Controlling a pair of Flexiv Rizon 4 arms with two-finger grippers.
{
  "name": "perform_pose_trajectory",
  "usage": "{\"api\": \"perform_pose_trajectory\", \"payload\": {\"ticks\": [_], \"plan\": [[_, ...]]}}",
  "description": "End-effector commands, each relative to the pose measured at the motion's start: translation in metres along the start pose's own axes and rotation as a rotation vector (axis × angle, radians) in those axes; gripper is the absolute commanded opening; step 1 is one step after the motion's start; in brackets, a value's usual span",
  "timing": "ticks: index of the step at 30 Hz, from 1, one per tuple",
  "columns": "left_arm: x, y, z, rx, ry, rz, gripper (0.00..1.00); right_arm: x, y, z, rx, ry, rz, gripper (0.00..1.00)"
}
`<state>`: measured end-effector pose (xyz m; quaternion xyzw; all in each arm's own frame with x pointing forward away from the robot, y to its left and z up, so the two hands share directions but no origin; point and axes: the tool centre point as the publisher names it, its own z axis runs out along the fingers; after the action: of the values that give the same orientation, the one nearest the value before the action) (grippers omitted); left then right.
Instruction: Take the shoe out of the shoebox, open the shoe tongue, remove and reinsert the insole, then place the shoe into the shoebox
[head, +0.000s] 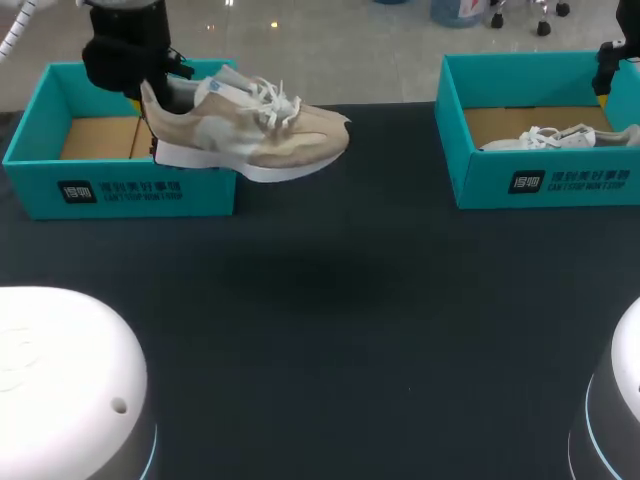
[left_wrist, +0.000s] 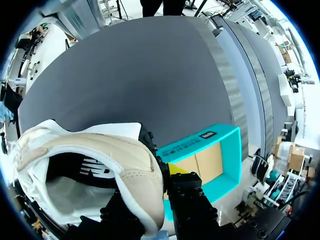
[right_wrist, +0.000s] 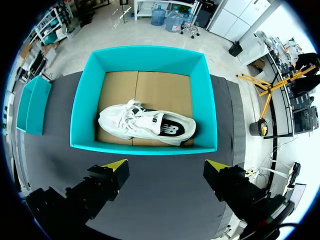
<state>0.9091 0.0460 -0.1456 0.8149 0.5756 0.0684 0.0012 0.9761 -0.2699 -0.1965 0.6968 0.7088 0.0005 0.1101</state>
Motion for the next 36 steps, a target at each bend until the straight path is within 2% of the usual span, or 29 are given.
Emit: {"api": "perform_pose_trajectory", "payload": {"ticks": [1,11,16,29,36], "plan": [[-0.017,-0.01,0.002,-0.007,0.005,0.005,0.0,0.0,-0.001,0.0,-0.002,0.0,0.001,1.0],[-0.073,-0.041,0.007,0.019,0.003,0.044,0.0,0.0,-0.001,0.0,-0.002,0.0,0.001,1.0],[-0.093,-0.06,0.012,0.029,0.002,0.049,0.0,0.0,-0.001,0.0,-0.002,0.0,0.001,1.0],[-0.129,-0.094,0.027,0.037,-0.002,-0.003,0.0,0.0,-0.001,0.0,-0.002,0.0,0.001,1.0],[-0.135,-0.104,0.052,0.054,-0.016,-0.015,0.0,0.0,-0.001,0.0,-0.002,0.0,0.001,1.0]]}}
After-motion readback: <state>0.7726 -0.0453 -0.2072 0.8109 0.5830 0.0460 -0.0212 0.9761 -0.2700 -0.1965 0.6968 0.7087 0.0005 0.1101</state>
